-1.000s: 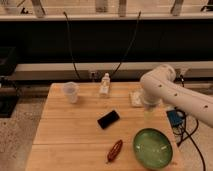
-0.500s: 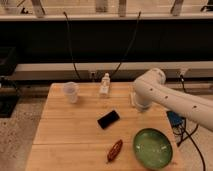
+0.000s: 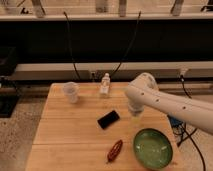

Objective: Push the eraser across the table

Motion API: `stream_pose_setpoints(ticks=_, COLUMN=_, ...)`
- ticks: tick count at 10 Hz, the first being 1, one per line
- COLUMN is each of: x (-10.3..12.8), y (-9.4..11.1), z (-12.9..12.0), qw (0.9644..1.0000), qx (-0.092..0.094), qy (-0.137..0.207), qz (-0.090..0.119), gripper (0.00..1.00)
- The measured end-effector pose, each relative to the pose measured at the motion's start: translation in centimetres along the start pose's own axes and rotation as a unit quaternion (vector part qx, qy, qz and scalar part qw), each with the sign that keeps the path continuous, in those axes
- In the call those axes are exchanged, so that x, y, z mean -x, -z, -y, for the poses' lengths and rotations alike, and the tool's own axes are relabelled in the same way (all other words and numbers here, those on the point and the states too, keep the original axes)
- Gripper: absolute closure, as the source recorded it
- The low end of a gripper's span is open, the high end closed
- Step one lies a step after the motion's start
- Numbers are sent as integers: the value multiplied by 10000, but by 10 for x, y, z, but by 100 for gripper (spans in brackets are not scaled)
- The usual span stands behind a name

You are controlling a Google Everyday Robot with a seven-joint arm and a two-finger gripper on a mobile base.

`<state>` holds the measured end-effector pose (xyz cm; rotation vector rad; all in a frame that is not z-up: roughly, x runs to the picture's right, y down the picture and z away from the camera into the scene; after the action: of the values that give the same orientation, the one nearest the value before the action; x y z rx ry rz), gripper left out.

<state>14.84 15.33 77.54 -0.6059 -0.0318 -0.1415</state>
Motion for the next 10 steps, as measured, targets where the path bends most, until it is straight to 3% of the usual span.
stream_pose_setpoints(ticks=3, x=2, y=0, z=5, qw=10000, qx=-1, qy=-46, qz=43, gripper=23)
stream_pose_setpoints(ticks=6, x=7, y=-26, z=7, qw=9999, qx=121, qy=40, qz=7, gripper=53)
stream_pose_setpoints(ticks=10, x=10, y=-34, z=12, qw=9999, qx=143, qy=38, qz=27, gripper=93)
